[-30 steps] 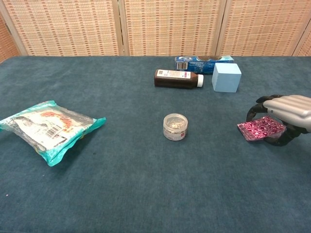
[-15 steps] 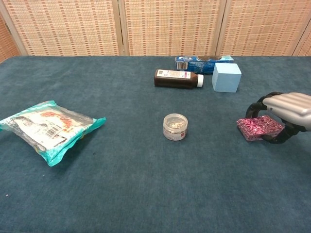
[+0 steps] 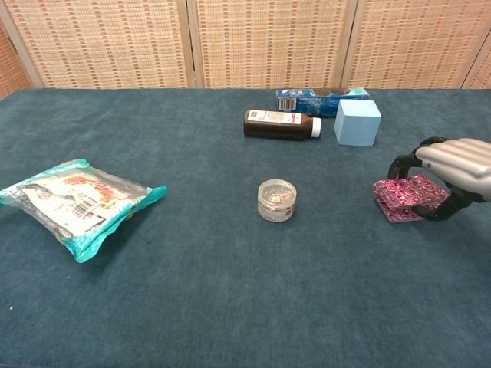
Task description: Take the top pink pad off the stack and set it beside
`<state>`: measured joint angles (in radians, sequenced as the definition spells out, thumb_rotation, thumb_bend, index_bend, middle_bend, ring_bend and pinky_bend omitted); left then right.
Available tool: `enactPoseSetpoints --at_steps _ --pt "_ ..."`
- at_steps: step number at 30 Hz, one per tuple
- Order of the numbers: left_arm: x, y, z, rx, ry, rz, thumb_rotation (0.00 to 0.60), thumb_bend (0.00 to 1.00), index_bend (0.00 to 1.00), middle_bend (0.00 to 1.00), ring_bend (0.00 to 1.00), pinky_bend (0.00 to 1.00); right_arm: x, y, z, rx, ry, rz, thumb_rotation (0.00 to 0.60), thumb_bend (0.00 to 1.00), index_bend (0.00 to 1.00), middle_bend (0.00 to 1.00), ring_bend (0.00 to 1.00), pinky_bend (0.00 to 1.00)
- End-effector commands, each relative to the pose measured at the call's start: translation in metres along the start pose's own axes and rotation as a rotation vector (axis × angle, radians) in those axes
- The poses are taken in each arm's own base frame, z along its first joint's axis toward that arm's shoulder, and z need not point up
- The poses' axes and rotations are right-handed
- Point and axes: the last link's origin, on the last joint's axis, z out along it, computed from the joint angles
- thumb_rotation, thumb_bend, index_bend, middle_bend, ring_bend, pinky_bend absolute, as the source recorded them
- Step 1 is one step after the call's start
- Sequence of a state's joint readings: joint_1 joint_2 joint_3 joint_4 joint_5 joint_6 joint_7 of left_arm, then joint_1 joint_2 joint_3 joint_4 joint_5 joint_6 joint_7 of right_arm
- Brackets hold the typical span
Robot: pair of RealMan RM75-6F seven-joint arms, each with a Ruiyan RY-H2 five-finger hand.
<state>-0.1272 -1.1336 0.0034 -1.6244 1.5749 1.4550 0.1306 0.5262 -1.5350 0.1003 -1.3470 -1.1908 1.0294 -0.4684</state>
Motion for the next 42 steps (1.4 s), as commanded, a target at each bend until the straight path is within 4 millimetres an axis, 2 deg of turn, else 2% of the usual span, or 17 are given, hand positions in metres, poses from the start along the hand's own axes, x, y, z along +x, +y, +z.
enactPoseSetpoints --at_steps 1,8,14,20,26,29,32,34,37,42 --pt "0.0 0.0 0.0 0.0 -0.001 0.0 0.6 0.53 0.0 0.0 0.0 0.11 0.005 -0.001 -0.002 0.006 0.02 -0.004 0.6 0.31 0.55 0.35 0.15 0.0" --pt "0.001 0.001 -0.001 -0.005 0.003 -0.003 0.6 0.53 0.0 0.0 0.0 0.11 0.015 -0.012 -0.016 0.064 0.042 -0.007 0.6 0.31 0.55 0.35 0.15 0.0" --pt "0.001 0.002 -0.002 -0.012 0.004 -0.006 0.6 0.53 0.0 0.0 0.0 0.11 0.017 -0.039 -0.036 0.169 0.057 -0.022 0.6 0.31 0.55 0.35 0.15 0.0" --pt "0.002 0.001 -0.004 -0.013 0.009 -0.01 0.6 0.53 0.0 0.0 0.0 0.11 0.006 -0.065 -0.051 0.258 0.037 -0.067 0.6 0.31 0.54 0.35 0.15 0.0" --pt "0.001 0.001 -0.005 -0.023 0.0 -0.007 0.6 0.53 0.0 0.0 0.0 0.11 -0.01 -0.073 -0.056 0.291 0.0 -0.097 0.6 0.31 0.38 0.33 0.11 0.0" --pt "0.001 0.001 -0.004 -0.02 0.001 -0.01 0.6 0.53 0.0 0.0 0.0 0.11 -0.013 -0.074 -0.057 0.295 -0.013 -0.103 0.6 0.31 0.27 0.27 0.08 0.0" --pt "0.002 0.001 -0.004 -0.021 0.006 -0.015 0.6 0.53 0.0 0.0 0.0 0.11 -0.015 -0.071 -0.058 0.294 -0.037 -0.115 0.6 0.31 0.1 0.17 0.03 0.0" --pt "0.003 0.002 -0.003 -0.028 0.013 -0.017 0.6 0.53 0.0 0.0 0.0 0.11 -0.015 -0.071 -0.059 0.293 -0.048 -0.117 0.6 0.31 0.04 0.1 0.01 0.0" --pt "0.004 0.007 -0.004 -0.083 0.065 -0.011 0.6 0.53 0.0 0.0 0.0 0.11 -0.011 -0.063 -0.062 0.293 -0.084 -0.124 0.6 0.31 0.0 0.0 0.0 0.0" --pt "0.002 0.004 -0.004 -0.074 0.065 -0.013 0.6 0.53 0.0 0.0 0.0 0.11 0.002 -0.049 -0.066 0.268 -0.057 -0.107 0.6 0.31 0.0 0.0 0.0 0.0"
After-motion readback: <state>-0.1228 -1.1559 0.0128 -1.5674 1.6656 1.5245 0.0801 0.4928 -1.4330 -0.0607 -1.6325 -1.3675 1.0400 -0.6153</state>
